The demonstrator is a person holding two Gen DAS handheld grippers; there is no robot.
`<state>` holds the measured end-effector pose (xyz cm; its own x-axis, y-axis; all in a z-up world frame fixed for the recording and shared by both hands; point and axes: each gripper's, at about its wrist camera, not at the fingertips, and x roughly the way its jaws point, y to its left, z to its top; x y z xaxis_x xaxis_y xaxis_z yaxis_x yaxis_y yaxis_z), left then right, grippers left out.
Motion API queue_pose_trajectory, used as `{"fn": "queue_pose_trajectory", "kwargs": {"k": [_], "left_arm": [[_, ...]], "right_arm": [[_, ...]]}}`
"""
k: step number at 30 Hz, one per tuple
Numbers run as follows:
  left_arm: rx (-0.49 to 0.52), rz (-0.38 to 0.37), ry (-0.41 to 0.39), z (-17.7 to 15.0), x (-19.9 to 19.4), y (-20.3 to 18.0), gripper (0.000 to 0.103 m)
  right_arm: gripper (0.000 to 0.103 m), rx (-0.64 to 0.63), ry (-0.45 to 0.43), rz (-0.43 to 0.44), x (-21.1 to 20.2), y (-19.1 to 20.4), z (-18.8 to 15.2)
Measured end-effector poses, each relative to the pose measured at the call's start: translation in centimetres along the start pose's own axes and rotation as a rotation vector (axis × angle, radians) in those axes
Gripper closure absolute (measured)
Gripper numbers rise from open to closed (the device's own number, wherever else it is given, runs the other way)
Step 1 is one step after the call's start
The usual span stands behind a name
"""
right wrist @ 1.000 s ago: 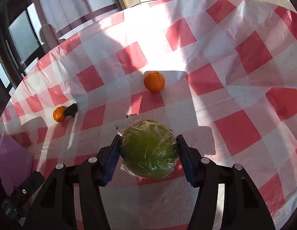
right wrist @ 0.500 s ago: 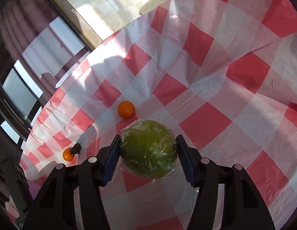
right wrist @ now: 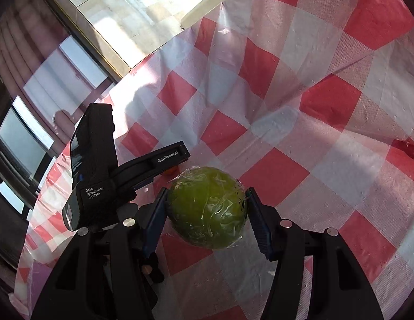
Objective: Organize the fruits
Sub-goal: 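Grasp the mandarin beside the green fruit with the left tool, then carry the green fruit and mandarin over the white box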
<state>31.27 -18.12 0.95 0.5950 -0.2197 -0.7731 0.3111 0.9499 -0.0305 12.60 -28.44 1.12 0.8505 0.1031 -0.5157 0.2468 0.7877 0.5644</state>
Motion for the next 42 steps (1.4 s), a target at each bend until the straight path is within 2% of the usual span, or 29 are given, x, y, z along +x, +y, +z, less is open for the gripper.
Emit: {"fn": "queue_pose_trajectory", "kwargs": {"k": [1,2,5,8,12,16,18,20,23,26,42], "left_arm": [[0.032,0.024,-0.007,-0.2,0.0,-0.2,0.058],[0.055,0.046,-0.012,-0.4,-0.2,-0.3,0.066],[0.028,0.020,-0.036,-2.1,-1.7,1.2,0.068],[-0.050,0.001,-0.104,-5.2,-5.7,3.9,0.068],[-0.123,0.010,-0.174,-12.1,-12.7,7.6,0.068],[-0.179,0.022,-0.168,-19.6,-17.5,9.3,0.068],[-0.254,-0.025,-0.159,-22.5,-19.5,10.3,0.068],[-0.302,-0.025,-0.176,-24.3,-21.2,10.6,0.068],[-0.354,-0.061,-0.168,-25.6,-22.4,12.0,0.068],[-0.410,-0.101,-0.146,-25.4,-21.6,12.7,0.068],[-0.422,-0.118,-0.135,-25.0,-21.2,12.5,0.067]], "right_arm": [[0.045,-0.006,0.002,-0.001,0.0,0.1,0.0],[0.045,-0.012,0.005,-0.001,0.1,0.2,-0.1],[0.045,-0.022,0.011,0.001,0.1,0.4,-0.1],[0.045,-0.028,0.014,0.007,0.1,0.4,-0.2],[0.046,-0.063,0.025,0.004,0.4,1.0,-0.3],[0.046,-0.087,0.030,0.007,0.4,1.3,-0.4],[0.046,-0.099,0.033,0.006,0.4,1.5,-0.4],[0.046,-0.110,0.031,0.008,0.3,1.6,-0.5],[0.046,-0.113,0.035,0.014,0.3,1.6,-0.4],[0.046,-0.112,0.038,0.019,0.3,1.6,-0.4],[0.046,-0.154,0.107,0.028,0.7,2.3,-0.8]]}}
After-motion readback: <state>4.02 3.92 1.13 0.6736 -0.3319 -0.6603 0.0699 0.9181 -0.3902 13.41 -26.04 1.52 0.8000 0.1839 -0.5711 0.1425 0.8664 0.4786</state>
